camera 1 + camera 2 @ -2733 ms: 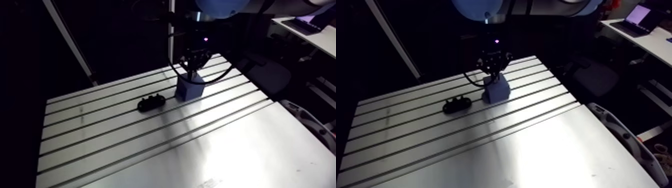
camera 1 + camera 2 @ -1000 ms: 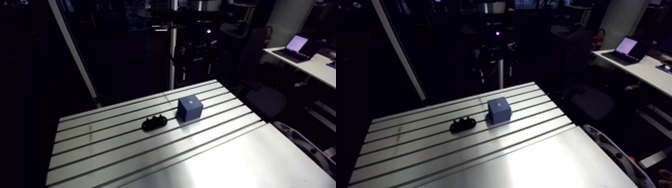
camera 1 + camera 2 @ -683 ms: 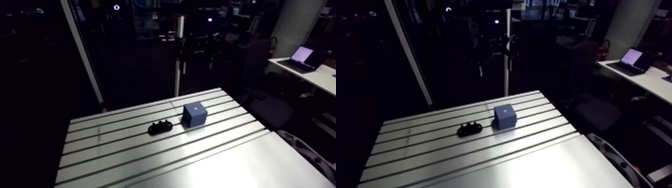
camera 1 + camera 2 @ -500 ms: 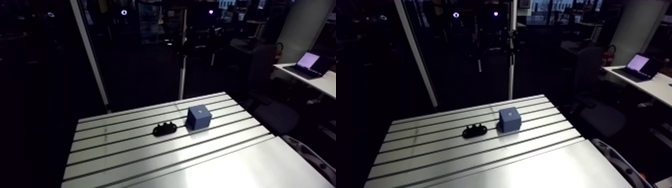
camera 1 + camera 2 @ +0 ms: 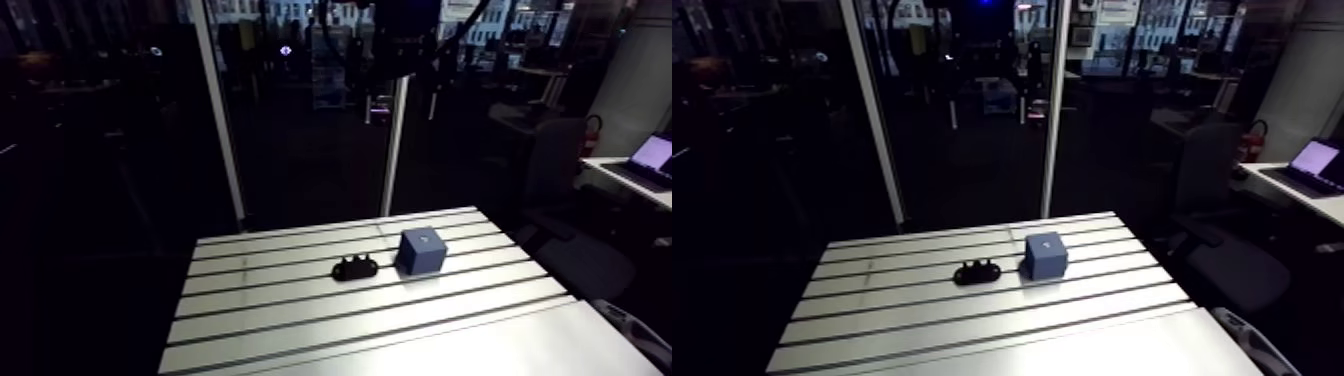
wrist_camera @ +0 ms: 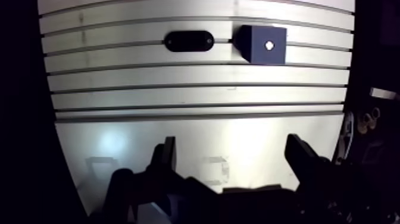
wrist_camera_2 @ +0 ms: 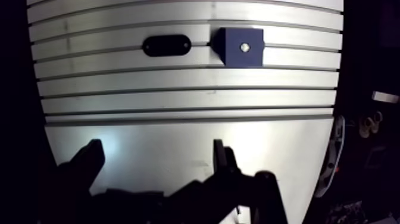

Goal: Pick up the M10 bolt and insert it into the hex recess until seated.

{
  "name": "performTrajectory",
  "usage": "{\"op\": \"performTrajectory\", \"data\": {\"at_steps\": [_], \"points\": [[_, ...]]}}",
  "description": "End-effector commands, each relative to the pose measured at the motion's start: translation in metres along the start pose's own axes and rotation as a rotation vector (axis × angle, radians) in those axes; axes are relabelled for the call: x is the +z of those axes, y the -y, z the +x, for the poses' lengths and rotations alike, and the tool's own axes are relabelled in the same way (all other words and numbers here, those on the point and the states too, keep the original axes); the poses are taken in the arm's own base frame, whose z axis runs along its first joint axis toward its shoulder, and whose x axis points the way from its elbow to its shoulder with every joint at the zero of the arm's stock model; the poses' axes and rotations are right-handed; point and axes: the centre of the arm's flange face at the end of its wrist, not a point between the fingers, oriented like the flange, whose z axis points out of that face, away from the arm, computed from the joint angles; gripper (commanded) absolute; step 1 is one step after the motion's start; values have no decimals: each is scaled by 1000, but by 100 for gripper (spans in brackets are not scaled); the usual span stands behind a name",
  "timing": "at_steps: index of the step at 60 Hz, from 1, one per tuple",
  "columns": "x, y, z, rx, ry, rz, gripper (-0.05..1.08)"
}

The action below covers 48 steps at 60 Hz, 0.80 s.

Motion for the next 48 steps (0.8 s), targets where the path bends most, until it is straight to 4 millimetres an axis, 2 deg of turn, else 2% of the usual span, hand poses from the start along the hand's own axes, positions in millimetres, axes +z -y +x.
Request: {"op": "performTrajectory", "data": {"at_steps": [1,10,18,48], "points": [[-2,19,-11,2,15,6,1],[5,24,-13,-8,28,3,1],[6,36,-13,-31,26,0,1],[4,36,-8,-34,13,-4,1]]}}
